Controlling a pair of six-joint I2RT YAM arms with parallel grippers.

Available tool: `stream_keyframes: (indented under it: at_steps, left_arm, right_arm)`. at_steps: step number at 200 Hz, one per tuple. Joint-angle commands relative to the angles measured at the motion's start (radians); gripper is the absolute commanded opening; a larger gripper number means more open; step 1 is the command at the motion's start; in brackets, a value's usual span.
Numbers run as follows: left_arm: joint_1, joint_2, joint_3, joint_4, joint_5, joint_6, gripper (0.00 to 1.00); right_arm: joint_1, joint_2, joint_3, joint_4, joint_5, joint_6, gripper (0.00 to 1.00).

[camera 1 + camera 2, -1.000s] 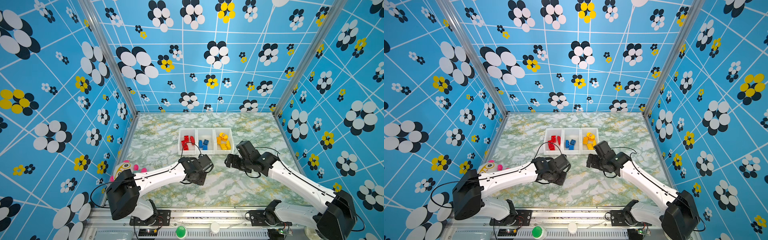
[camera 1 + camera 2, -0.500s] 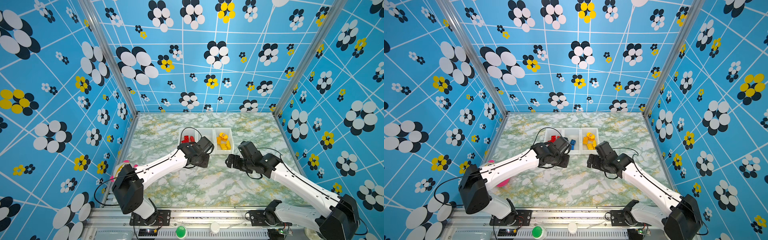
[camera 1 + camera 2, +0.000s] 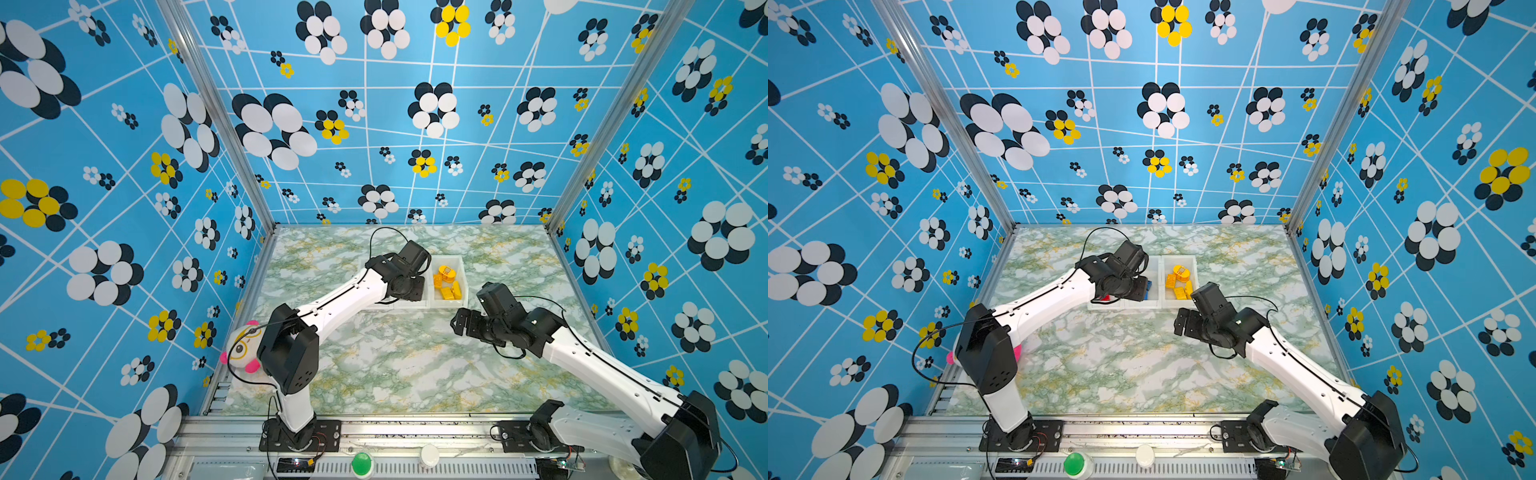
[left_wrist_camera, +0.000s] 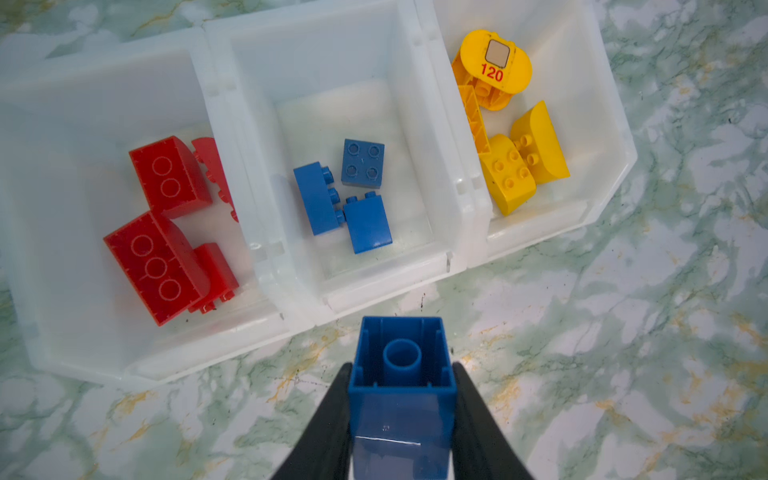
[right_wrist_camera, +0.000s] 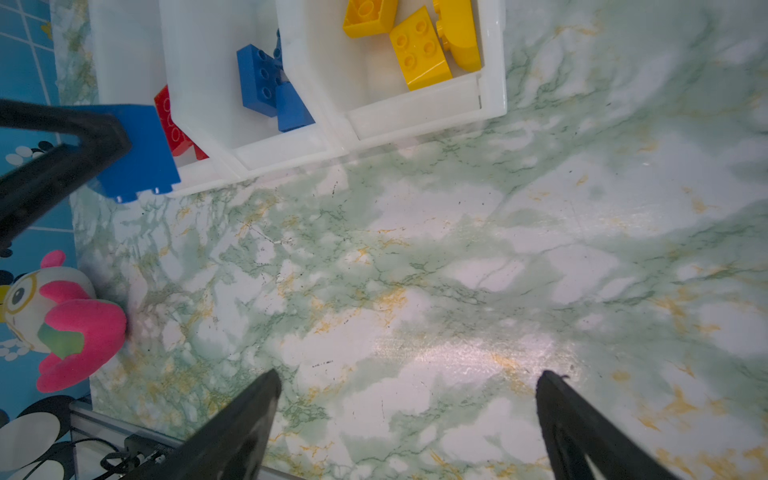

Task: Sort the legos into containers by color
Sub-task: 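Open the left gripper to drop the blue brick into the middle bin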

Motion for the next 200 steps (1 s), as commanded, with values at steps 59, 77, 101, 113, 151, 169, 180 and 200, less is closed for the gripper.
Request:
stream_keyframes:
  at_steps: [59,77,101,113,151,169,180,200]
  left_arm:
    - [0.061,0.211,0.221,0.062,-0.065,0.081,0.26]
    - [0.071,0.255,0.258,0.082,-0.083,0.099,0.26]
    - [0.084,0.311,0.302,0.102,-0.095,0.109,0.26]
    - [0.089,0.338,0.322,0.111,-0.099,0.113,0.26]
    - [0.102,0.398,0.354,0.134,-0.123,0.117,0.26]
    - [0.105,0.411,0.351,0.143,-0.137,0.115,0.27]
    - [0.105,0.413,0.344,0.149,-0.146,0.114,0.29]
    - [0.105,0.411,0.329,0.164,-0.156,0.111,0.41]
  right_arm:
    - [-0.019,-0.023,-0.013,-0.006,-0.003,-0.003,0.99]
    - [-0.022,-0.025,-0.014,-0.007,-0.006,-0.003,0.99]
    - [-0.027,-0.028,-0.016,-0.005,-0.01,-0.003,0.99]
    - [-0.028,-0.028,-0.017,-0.002,-0.012,-0.003,0.99]
    - [-0.034,-0.019,-0.017,0.006,-0.02,-0.001,0.99]
    - [-0.035,-0.015,-0.016,0.007,-0.021,-0.003,0.99]
    - [-0.037,-0.014,-0.015,0.009,-0.023,-0.003,0.99]
    - [-0.039,-0.008,-0.015,0.012,-0.027,-0.003,0.99]
